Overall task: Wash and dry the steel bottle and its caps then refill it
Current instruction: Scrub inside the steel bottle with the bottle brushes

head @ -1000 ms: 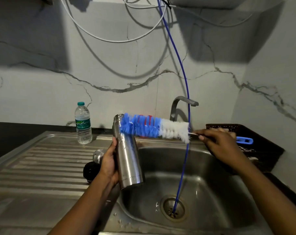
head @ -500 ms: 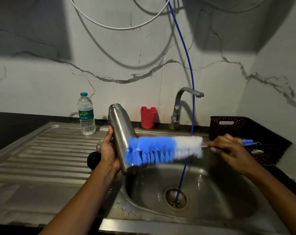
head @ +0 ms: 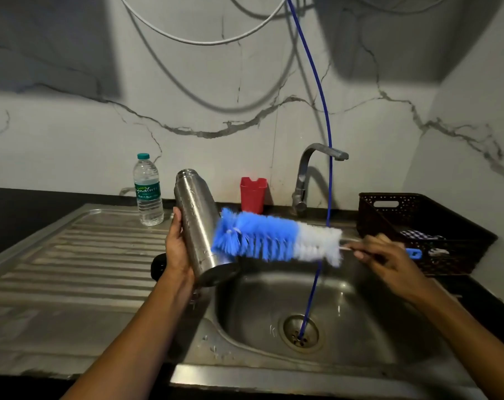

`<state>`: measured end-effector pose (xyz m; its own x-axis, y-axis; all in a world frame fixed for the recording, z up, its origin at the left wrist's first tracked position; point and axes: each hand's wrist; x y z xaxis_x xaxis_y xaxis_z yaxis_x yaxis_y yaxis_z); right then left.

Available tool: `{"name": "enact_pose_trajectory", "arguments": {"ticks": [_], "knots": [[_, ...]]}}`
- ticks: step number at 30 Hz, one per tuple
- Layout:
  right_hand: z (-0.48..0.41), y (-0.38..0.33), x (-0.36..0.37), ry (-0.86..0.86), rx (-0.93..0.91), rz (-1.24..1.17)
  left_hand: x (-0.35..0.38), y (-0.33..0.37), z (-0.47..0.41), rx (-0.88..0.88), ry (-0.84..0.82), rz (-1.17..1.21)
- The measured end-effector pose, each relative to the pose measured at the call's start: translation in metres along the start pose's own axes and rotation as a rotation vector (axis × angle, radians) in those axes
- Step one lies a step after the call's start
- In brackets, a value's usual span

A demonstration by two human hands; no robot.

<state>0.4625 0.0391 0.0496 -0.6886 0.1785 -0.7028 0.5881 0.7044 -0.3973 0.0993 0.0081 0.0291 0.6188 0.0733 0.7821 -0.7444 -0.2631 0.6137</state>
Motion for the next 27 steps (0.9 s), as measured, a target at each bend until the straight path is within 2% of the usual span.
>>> {"name": "enact_pose_trajectory", "arguments": {"ticks": [3,6,10,13,17,21,23,27], "knots": [[0.009,0.002,-0.008,-0.021,-0.027,-0.007,0.004,-0.003,0.002,-0.037,0.016,-0.007],[-0.022,0.004,0.003,0.057,-0.042,0.030,0.010,-0.003,0.007,-0.081,-0.016,-0.032],[-0.082,-0.007,0.025,0.125,0.091,0.023,0.011,-0.007,0.009,-0.145,-0.156,-0.092],[-0.088,-0.014,0.029,0.093,0.147,0.017,0.016,-0.012,0.014,-0.127,-0.253,-0.110],[-0.028,0.003,0.013,0.078,0.015,0.037,0.021,-0.016,0.015,-0.076,-0.230,-0.059],[0.022,0.007,-0.012,0.001,-0.037,0.014,0.021,-0.019,0.015,-0.105,-0.115,0.007],[0.016,0.012,-0.013,0.023,-0.044,0.009,0.021,-0.019,0.017,-0.096,-0.071,0.009],[-0.042,0.015,0.009,0.119,0.046,0.061,0.022,-0.020,0.019,-0.140,-0.176,-0.052]]}}
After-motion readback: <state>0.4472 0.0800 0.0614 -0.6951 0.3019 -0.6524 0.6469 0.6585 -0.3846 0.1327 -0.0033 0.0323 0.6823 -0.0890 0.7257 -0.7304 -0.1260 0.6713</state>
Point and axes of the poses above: each hand's wrist, its own z-axis away from the middle knuckle, its own x-axis out of the palm, y = z × x, and after that the axes turned 2 degrees about z, right-handed
